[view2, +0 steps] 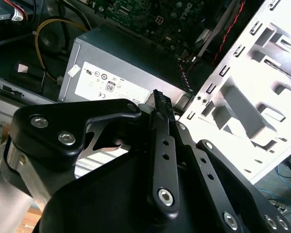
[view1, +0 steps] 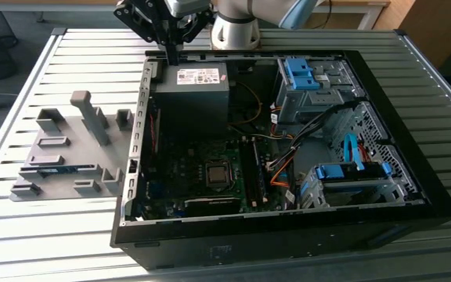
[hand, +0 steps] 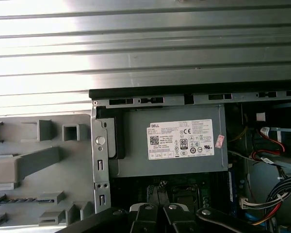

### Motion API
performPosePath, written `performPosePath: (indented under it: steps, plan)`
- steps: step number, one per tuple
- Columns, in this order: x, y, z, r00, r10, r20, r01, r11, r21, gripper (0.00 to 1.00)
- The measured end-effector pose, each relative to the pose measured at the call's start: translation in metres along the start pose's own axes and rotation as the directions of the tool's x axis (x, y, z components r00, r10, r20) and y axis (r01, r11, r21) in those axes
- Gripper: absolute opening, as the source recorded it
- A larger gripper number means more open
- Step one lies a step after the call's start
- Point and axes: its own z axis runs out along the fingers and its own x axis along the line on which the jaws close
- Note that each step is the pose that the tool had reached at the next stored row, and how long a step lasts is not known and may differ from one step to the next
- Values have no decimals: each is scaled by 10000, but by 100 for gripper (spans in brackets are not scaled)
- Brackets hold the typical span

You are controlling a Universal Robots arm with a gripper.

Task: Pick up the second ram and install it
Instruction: 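Reach for the second ram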

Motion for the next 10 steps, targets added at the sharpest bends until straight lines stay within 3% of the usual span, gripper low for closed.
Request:
performPosePath:
  steps: [10]
  plan:
    - [40, -3, -1, 10000, 0, 0, 0, 10000, 0, 11]
